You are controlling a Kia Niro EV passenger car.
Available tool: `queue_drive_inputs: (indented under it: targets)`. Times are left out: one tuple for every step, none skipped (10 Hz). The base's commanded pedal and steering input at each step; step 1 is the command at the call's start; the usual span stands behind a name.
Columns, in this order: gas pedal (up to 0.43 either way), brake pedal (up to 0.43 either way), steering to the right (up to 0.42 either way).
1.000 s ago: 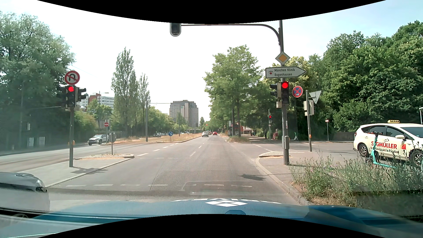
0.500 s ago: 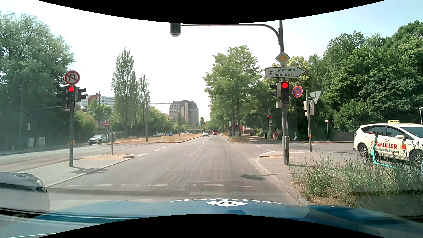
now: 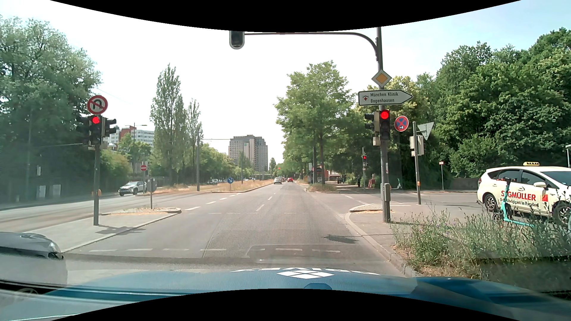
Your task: Follow the waypoints while adhering to traffic rules and regulations
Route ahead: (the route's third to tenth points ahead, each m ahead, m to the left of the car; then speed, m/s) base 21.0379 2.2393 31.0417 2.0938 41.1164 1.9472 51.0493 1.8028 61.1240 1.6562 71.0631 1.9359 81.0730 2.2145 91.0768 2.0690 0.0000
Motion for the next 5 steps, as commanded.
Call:
queue_drive_inputs:
  targets:
    - [0.0, 0.268, -0.004]
    - [0.0, 0.268, -0.004]
    - [0.0, 0.268, -0.004]
    - [0.0, 0.268, -0.004]
    - [0.0, 0.274, -0.004]
